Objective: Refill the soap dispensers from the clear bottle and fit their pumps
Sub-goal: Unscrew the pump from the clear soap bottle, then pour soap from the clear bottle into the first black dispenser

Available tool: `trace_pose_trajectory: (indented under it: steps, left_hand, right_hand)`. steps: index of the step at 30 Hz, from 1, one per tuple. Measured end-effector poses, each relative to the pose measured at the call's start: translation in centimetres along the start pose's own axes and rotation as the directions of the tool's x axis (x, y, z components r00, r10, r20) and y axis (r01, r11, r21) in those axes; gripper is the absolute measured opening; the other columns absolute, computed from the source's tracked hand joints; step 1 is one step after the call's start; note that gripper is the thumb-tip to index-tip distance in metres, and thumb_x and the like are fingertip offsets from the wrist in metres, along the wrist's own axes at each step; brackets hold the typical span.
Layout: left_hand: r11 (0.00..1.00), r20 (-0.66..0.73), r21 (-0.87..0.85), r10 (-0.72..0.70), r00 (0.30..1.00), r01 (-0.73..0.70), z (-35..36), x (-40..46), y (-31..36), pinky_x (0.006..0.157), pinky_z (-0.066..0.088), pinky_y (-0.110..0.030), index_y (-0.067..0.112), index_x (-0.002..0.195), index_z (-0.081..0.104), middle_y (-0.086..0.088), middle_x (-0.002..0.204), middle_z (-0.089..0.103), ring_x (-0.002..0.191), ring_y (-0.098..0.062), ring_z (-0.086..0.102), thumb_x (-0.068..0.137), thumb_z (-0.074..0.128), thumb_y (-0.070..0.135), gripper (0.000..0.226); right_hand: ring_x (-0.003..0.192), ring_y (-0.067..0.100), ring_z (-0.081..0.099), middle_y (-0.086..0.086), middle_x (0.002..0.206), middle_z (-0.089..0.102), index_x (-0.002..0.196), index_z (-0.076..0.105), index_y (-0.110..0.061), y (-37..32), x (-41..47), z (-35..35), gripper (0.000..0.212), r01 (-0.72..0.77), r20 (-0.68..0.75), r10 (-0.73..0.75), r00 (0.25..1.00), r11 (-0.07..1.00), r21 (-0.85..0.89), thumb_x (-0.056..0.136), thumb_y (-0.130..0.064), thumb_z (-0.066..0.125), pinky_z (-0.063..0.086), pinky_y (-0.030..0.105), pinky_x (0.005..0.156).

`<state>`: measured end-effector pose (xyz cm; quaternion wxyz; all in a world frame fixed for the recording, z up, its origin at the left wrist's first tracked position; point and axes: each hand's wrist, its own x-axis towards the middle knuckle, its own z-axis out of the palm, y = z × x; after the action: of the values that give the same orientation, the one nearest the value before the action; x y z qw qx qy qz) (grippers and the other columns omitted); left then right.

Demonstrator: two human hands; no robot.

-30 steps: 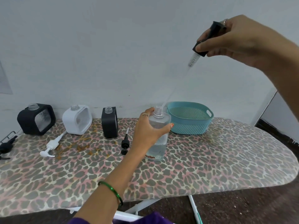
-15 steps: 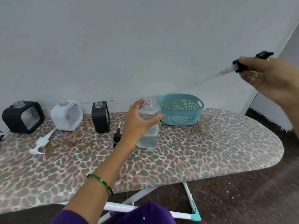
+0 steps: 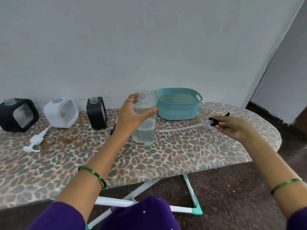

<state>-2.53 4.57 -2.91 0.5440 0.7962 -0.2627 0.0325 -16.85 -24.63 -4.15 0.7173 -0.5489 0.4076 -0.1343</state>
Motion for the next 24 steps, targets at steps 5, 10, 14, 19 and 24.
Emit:
trace_pose_trajectory:
  steps: [5, 10, 14, 19, 24]
  left_hand:
    - [1.000, 0.004, 0.004, -0.014, 1.000, 0.014, -0.1, -0.1, 0.0, 0.093, 0.034, -0.022, 0.021, 0.142, 0.041, 0.013, 0.128, 0.048, 0.119, -0.005, 0.044, 0.069, 0.082, 0.048, 0.088]
    - [0.999, 0.002, 0.025, -0.022, 1.000, 0.022, 0.0, 0.1, -0.1, 0.094, 0.035, -0.022, 0.020, 0.142, 0.041, 0.003, 0.140, 0.050, 0.125, -0.011, 0.046, 0.068, 0.081, 0.052, 0.091]
    - [1.000, 0.001, 0.023, -0.011, 1.000, 0.011, -0.1, -0.1, 0.2, 0.092, 0.033, -0.021, 0.021, 0.141, 0.041, 0.004, 0.139, 0.049, 0.117, -0.003, 0.042, 0.070, 0.081, 0.048, 0.086]
    - [1.000, -0.009, 0.028, -0.011, 1.000, 0.011, 0.0, -0.2, 0.1, 0.092, 0.034, -0.021, 0.022, 0.142, 0.040, 0.004, 0.141, 0.048, 0.117, -0.002, 0.042, 0.071, 0.080, 0.049, 0.087]
    - [0.999, -0.009, 0.023, -0.035, 0.999, 0.035, -0.1, -0.2, 0.0, 0.094, 0.037, -0.024, 0.024, 0.142, 0.040, 0.003, 0.142, 0.048, 0.124, -0.010, 0.047, 0.069, 0.080, 0.054, 0.089]
  right_hand:
    - [0.074, 0.016, 0.060, 0.013, 0.087, 0.062, 0.085, 0.063, -0.004, 1.2, 1.4, 0.3, 0.009, -0.079, 0.003, 0.079, 0.997, 0.994, -0.076, 0.086, -0.011, 0.068, 0.054, 0.017, 0.046]
    - [0.074, 0.016, 0.060, 0.013, 0.089, 0.064, 0.086, 0.063, -0.001, 1.7, 2.0, 0.3, 0.011, -0.091, -0.033, 0.087, 0.996, 0.981, -0.170, 0.085, -0.010, 0.070, 0.053, 0.018, 0.043]
    - [0.067, 0.017, 0.058, 0.014, 0.079, 0.061, 0.080, 0.059, 0.001, 2.0, 1.8, 0.6, 0.017, -0.077, -0.061, 0.065, 0.996, 0.973, -0.216, 0.084, -0.011, 0.071, 0.053, 0.019, 0.041]
    - [0.062, 0.022, 0.057, 0.018, 0.081, 0.058, 0.090, 0.055, 0.006, 2.7, 1.6, 0.5, 0.032, -0.030, -0.109, 0.002, 0.994, 0.968, -0.250, 0.080, -0.016, 0.075, 0.051, 0.020, 0.038]
    - [0.070, 0.024, 0.059, 0.025, 0.100, 0.061, 0.107, 0.054, 0.012, 2.6, 1.0, 0.3, 0.051, -0.010, -0.152, -0.040, 0.988, 0.949, -0.316, 0.078, -0.023, 0.077, 0.058, 0.031, 0.064]
